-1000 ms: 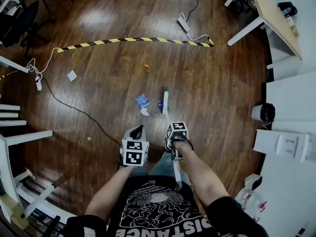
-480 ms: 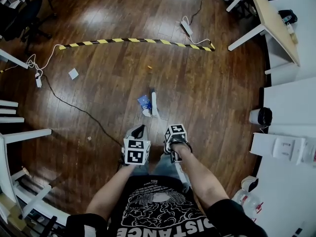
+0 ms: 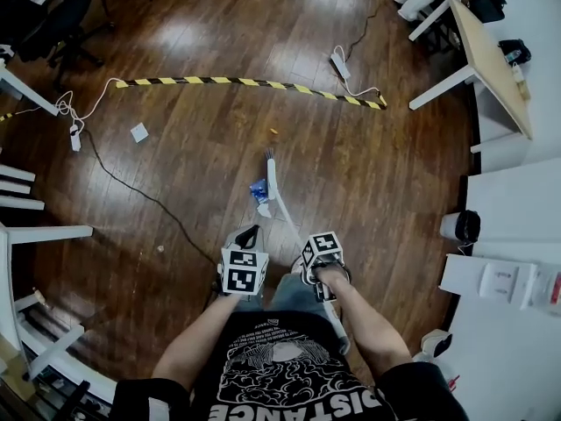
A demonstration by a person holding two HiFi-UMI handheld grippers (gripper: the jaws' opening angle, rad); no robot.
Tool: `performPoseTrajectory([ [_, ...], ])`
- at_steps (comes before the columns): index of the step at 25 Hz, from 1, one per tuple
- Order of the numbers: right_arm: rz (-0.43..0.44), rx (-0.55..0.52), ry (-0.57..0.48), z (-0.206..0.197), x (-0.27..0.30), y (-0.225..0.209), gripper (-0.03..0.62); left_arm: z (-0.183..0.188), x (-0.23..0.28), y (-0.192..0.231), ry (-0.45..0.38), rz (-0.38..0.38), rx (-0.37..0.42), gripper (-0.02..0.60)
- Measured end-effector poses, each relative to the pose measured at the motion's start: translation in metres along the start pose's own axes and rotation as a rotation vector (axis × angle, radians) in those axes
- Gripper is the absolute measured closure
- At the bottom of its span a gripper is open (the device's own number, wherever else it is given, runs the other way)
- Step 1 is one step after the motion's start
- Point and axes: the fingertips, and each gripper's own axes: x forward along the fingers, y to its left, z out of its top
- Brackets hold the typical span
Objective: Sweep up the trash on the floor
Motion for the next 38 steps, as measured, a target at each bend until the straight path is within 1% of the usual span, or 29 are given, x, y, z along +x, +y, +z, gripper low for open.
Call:
performPoseTrajectory([
  [4, -0.011, -0.095, -0.019, 0.015, -0.009, 0.025, 0.594, 0.006, -0.011, 0.03, -0.024, 0.056, -0.05, 0.575],
  [10, -0.021, -0.239, -0.002, 0.059, -0.018, 0.076, 0.594, 0.02, -0.029, 0.092, -0.065, 0.162, -0.141, 0.575],
  [13, -0.017, -0.308, 0.024, 0.088, -0.021, 0.108, 0.594, 0.028, -0.036, 0.128, -0.077, 0.224, -0.187, 0.575],
  [18, -0.019, -0.407, 0.071, 0.136, -0.027, 0.161, 0.594, 0.05, -0.045, 0.189, -0.094, 0.313, -0.241, 0.575],
  [22, -0.022, -0.486, 0.101, 0.18, -0.037, 0.209, 0.594, 0.07, -0.049, 0.24, -0.07, 0.384, -0.283, 0.575],
  [25, 0.004, -0.517, 0.13, 0.203, -0.043, 0.244, 0.594, 0.083, -0.053, 0.267, -0.053, 0.422, -0.302, 0.575],
  [28, 0.046, -0.543, 0.143, 0.227, -0.05, 0.282, 0.594, 0.104, -0.059, 0.295, -0.06, 0.468, -0.314, 0.575],
  [31, 0.055, -0.572, 0.152, 0.252, -0.053, 0.314, 0.594, 0.118, -0.065, 0.322, -0.057, 0.505, -0.327, 0.575],
  [35, 0.032, -0.593, 0.168, 0.279, -0.044, 0.353, 0.594, 0.123, -0.073, 0.357, -0.04, 0.525, -0.325, 0.575],
  [38, 0.028, -0.589, 0.175, 0.296, -0.032, 0.387, 0.594, 0.128, -0.078, 0.386, -0.033, 0.517, -0.311, 0.575],
])
